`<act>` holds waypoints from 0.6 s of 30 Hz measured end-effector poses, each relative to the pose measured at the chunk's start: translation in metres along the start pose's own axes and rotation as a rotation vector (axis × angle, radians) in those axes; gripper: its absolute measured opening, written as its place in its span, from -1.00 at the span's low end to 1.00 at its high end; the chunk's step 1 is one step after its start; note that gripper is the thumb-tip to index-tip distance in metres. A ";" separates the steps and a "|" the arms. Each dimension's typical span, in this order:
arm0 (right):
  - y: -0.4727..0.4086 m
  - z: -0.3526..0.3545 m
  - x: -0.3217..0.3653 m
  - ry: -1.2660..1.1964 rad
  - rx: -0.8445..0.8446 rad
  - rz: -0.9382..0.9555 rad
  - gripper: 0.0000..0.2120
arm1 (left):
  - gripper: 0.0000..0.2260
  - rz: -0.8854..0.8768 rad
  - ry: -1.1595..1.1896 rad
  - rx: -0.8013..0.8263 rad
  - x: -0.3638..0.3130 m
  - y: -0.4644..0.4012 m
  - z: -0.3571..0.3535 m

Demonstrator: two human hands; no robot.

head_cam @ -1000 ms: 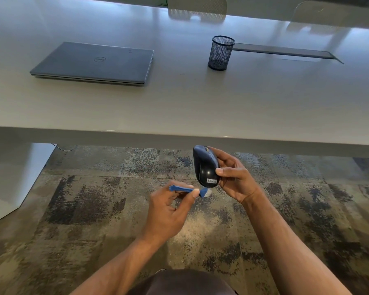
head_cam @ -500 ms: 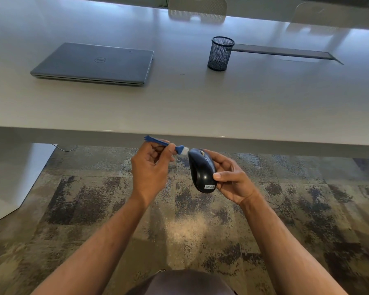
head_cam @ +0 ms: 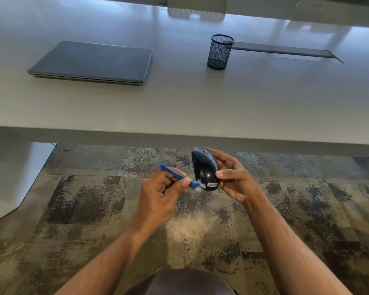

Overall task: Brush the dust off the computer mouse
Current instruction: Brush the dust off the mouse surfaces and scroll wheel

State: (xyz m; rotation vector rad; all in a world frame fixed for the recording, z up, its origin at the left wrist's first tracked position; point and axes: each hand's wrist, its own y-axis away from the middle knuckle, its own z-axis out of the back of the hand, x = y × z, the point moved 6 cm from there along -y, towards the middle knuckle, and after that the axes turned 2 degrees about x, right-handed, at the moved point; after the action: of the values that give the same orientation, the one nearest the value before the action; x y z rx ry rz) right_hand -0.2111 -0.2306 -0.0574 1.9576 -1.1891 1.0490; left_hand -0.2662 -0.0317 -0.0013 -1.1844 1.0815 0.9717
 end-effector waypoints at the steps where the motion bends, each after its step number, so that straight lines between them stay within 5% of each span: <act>1: 0.000 0.000 0.000 0.004 0.004 0.001 -0.16 | -0.91 -0.001 -0.005 0.023 0.000 0.003 -0.002; 14: 0.001 -0.014 -0.003 -0.033 0.076 -0.040 -0.11 | -0.90 0.024 0.055 -0.324 0.000 -0.039 0.027; 18: 0.003 -0.016 -0.005 -0.042 0.090 -0.031 -0.19 | -0.93 0.062 0.042 -0.307 0.004 -0.044 0.025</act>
State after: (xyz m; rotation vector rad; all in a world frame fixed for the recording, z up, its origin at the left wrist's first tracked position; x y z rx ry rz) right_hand -0.2202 -0.2165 -0.0534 2.0699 -1.1473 1.0673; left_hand -0.2197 -0.0123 0.0055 -1.4311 1.0306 1.1967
